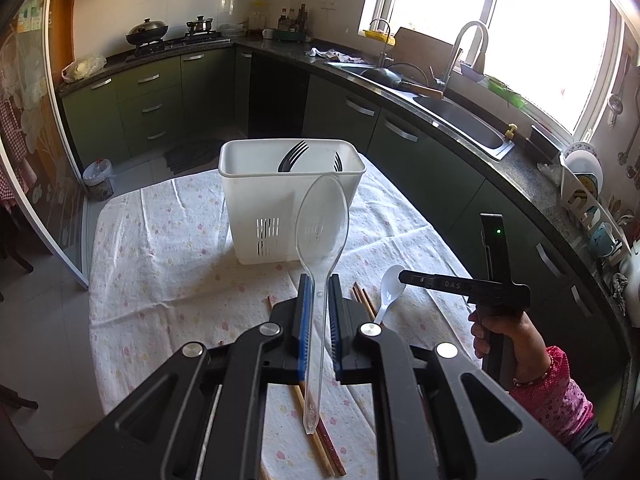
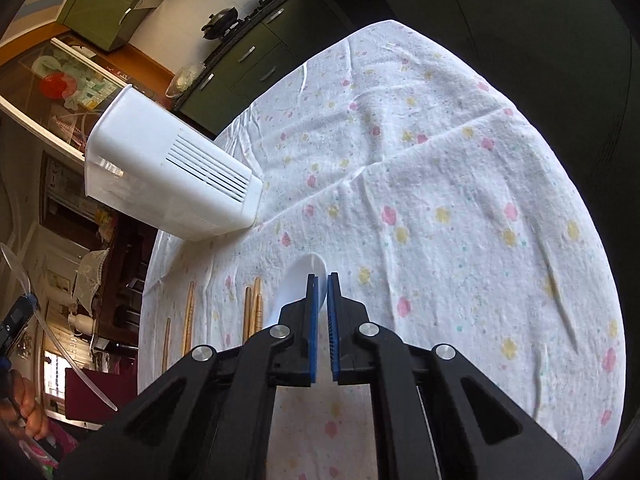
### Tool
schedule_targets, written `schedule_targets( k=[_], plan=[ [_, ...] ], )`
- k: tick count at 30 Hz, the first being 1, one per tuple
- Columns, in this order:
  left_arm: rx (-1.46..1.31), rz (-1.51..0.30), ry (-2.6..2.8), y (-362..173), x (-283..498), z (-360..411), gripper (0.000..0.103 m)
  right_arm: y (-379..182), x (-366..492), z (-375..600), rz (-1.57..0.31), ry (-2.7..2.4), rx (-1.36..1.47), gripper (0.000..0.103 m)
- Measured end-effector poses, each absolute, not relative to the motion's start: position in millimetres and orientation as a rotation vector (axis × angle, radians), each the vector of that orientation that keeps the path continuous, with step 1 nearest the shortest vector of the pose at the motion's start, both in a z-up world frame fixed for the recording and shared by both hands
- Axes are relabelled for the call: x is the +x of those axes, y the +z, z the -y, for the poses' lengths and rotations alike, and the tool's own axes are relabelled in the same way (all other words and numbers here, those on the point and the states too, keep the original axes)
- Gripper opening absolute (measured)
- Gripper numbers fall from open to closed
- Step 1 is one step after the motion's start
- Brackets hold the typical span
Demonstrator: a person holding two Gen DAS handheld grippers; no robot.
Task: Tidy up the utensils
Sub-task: 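Lower both spoons into the white caddy and open both tools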
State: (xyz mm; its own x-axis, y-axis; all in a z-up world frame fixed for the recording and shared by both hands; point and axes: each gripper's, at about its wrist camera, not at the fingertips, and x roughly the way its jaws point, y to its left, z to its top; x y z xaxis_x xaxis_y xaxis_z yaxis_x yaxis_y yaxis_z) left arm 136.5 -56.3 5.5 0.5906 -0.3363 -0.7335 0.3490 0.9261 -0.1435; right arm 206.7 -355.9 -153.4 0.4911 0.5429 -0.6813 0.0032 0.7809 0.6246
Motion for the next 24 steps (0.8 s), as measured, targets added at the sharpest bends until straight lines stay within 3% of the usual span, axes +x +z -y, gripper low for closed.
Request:
schedule_targets(
  k=[9,17,24],
  plan=[
    [-0.018,-0.777,-0.392,30.3,140.7,47.2,0.009,-50.1,148.1,345.3,-0.731,0.400,0.463,0.003],
    [-0.082,-0.514,-0.382,92.5,170.2,44.4,0.009,24.0,106.5,336.0,-0.485,0.373,0.336,0.003],
    [-0.068,-0.295,-0.323,92.2,214.5,61.2,0.009,47.6,92.0,334.5,-0.403,0.331,0.282,0.003]
  ],
)
